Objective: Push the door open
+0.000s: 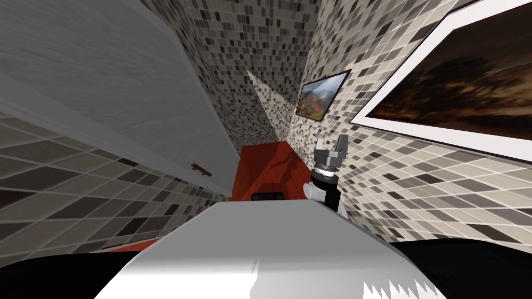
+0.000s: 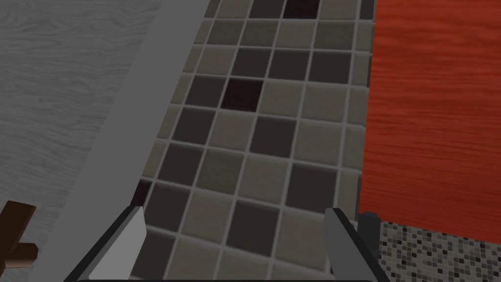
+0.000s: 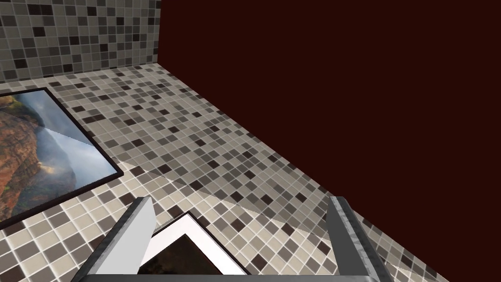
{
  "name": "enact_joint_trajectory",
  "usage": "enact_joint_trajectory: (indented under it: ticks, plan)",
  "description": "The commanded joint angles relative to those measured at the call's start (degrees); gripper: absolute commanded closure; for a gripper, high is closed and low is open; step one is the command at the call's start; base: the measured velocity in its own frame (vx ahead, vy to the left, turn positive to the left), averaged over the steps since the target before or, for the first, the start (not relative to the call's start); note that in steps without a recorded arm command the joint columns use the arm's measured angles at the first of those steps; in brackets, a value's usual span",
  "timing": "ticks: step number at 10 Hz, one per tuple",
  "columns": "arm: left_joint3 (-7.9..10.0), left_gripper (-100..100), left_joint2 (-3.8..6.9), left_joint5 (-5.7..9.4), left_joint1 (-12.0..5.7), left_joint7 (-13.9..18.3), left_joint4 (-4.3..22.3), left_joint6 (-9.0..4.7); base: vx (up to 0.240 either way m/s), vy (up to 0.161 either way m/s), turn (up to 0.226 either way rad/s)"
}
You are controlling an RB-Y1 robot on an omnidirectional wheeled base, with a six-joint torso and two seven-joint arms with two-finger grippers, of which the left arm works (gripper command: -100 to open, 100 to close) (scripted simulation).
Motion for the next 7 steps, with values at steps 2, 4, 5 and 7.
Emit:
enact_joint_trajectory:
  ticks: [2,4,5,7]
  plan:
    - [0.16,-100,0.66,-1.36,-0.36,1.5,1.9,2.94,0.169,-0.04,0.001]
    - [0.26,-100,1.02,-2.29,-0.64,2.5,3.2,4.32,0.129,-0.056,0.004]
    - [0.35,-100,1.38,-3.23,-0.92,3.5,4.6,5.71,0.116,-0.054,0.0]
    - [0.51,-100,1.9,-4.57,-1.34,4.9,6.5,7.68,0.151,-0.054,0.003]
